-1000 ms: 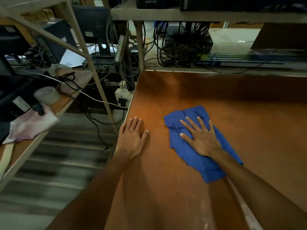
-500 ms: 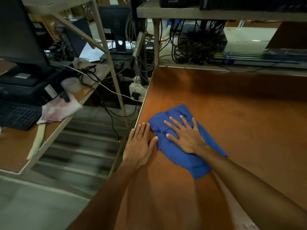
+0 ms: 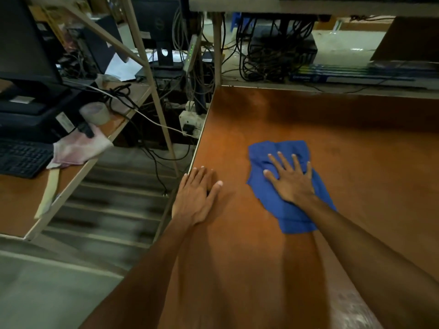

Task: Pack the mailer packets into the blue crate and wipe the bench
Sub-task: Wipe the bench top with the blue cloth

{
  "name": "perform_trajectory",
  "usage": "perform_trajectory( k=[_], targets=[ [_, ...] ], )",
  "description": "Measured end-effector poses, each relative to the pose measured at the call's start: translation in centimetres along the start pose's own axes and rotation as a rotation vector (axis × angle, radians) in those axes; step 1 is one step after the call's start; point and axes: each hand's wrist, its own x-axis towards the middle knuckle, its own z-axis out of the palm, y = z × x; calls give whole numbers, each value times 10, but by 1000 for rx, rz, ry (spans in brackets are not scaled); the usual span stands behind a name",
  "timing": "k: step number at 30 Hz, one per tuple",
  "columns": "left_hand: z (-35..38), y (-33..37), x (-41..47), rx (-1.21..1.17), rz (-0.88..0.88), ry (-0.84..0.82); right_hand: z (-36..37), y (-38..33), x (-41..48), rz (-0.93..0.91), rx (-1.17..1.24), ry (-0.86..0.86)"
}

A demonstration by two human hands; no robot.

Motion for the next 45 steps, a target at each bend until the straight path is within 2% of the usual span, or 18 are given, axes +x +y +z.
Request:
perform_trajectory(
  k=[2, 4, 6, 7, 10, 11, 14, 16, 20, 21, 25, 26, 31, 34, 37, 39, 42, 45],
  targets=[
    [-3, 1, 0, 8, 10, -7, 3, -14, -21, -10, -35, -4],
    [-4, 1, -1, -8, 16, -7, 13, -38, -60, -328, -100, -1],
    [-4, 1, -6, -22, 13, 2, 16, -42, -85, -510, -107, -10],
    [-4, 1, -11, -23, 11, 3, 15, -40, -85, -491, -85, -4],
    [-4, 2, -31, -10, 11, 11, 15, -45, -85, -182, -36, 8],
    [-6, 3, -38, -5, 9, 12, 17, -53, -93, -177, -41, 16],
    [-11, 4, -62, 59, 6, -33, 25, -64, -141, -458, -76, 6],
    [-12, 4, -83, 108, 22, -48, 25, -38, -155, -526, -92, 24],
    [-13, 6, -119, 145, 28, -55, 14, 11, -152, -69, -23, 8],
    [-14, 8, -122, 140, 20, -51, 14, 5, -160, -40, -22, -2],
    [-13, 9, -124, 128, 19, -34, 29, -40, -231, -505, -96, 57],
    [-13, 7, -123, 118, 19, -30, 32, -41, -236, -545, -100, 45],
    [-12, 3, -117, -27, -9, 1, 35, -78, -224, -157, -78, 56],
    [-14, 1, -115, -120, 4, 7, 45, -135, -274, -367, -36, 76],
    [-16, -3, -113, -172, 9, -52, 41, -139, -298, -539, -11, 13],
    [-17, -5, -112, -179, 4, -99, 37, -122, -283, -548, -50, 9],
    [-24, -3, -110, -239, -19, -172, 34, -111, -281, -347, -60, 39],
    [-28, -6, -108, -214, -15, -235, 35, -111, -311, -544, -73, 2]
  ],
)
